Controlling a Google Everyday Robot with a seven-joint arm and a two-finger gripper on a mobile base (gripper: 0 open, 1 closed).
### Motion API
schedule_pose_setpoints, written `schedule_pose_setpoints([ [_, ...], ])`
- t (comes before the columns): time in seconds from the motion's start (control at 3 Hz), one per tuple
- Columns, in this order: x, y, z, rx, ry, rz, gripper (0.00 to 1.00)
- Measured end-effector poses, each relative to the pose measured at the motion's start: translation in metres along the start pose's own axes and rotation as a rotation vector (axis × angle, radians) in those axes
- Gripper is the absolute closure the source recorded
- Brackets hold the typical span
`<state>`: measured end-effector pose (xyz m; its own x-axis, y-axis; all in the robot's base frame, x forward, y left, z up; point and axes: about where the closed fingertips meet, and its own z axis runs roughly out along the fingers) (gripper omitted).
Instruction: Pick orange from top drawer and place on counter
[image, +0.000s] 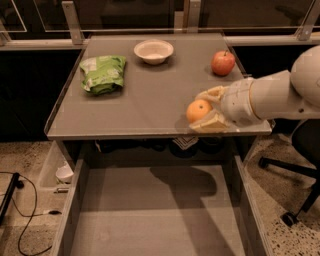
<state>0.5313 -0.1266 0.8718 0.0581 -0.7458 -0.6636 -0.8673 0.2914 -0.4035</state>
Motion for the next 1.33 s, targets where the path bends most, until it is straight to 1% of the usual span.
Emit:
schedule_pose_setpoints([
  [0.33, -0.013, -0.056, 0.013, 0.052, -0.030, -0.031, 1.00],
  [0.67, -0.023, -0.102, 0.034, 0.049, -0.096, -0.026, 1.00],
  [1.0, -0.026, -0.129, 0.061, 0.004, -0.159, 0.009, 1.00],
  [1.33, -0.023, -0.126, 0.092, -0.094, -0.170, 0.052, 1.00],
])
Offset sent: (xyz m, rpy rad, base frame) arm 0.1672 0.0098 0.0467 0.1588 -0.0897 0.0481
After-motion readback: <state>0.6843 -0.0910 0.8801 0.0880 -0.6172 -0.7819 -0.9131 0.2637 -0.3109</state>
